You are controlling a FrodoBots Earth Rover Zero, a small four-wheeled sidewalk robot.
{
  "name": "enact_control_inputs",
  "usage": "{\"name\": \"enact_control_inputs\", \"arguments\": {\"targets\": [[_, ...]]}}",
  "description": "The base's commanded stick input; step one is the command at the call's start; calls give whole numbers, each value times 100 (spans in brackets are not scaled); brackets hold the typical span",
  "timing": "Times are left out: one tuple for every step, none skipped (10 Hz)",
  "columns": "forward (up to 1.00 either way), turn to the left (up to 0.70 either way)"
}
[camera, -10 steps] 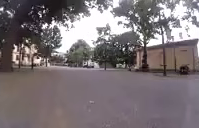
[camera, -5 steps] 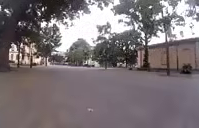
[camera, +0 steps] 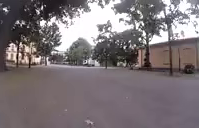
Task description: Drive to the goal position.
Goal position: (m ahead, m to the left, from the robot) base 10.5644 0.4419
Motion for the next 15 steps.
{"name": "enact_control_inputs", "arguments": {"targets": [[60, 0], [60, 5], [60, 15], [60, 15], [60, 15], [60, 15], [60, 15], [60, 15], [60, 15], [60, 15], [60, 15], [60, 15], [60, 15], [60, 6], [60, 0]]}}
